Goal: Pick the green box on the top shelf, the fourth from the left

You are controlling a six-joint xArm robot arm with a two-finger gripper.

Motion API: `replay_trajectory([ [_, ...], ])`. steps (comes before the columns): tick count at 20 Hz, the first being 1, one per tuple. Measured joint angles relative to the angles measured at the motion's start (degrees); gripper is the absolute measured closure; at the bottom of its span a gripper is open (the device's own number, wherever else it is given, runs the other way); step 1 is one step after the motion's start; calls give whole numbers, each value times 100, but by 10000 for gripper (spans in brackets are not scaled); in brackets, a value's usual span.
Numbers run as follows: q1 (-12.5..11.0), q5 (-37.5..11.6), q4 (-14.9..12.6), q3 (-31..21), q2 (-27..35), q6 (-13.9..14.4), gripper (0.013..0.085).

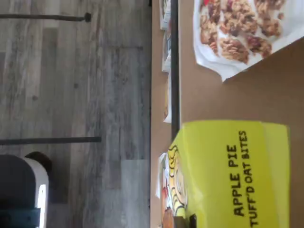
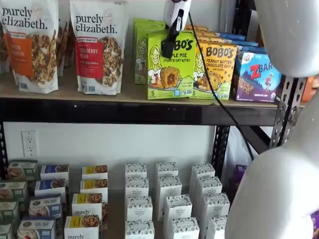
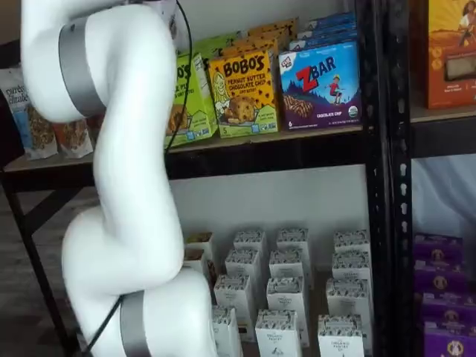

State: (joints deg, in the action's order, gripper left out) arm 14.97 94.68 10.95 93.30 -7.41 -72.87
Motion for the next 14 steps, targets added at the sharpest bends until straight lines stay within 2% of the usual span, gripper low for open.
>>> replay_trajectory([
  [3, -31, 193, -21, 23, -66, -19, 690],
  [8, -119, 729, 210, 218, -87, -22, 690],
  [14, -90, 1011, 316, 225, -285, 73, 690],
])
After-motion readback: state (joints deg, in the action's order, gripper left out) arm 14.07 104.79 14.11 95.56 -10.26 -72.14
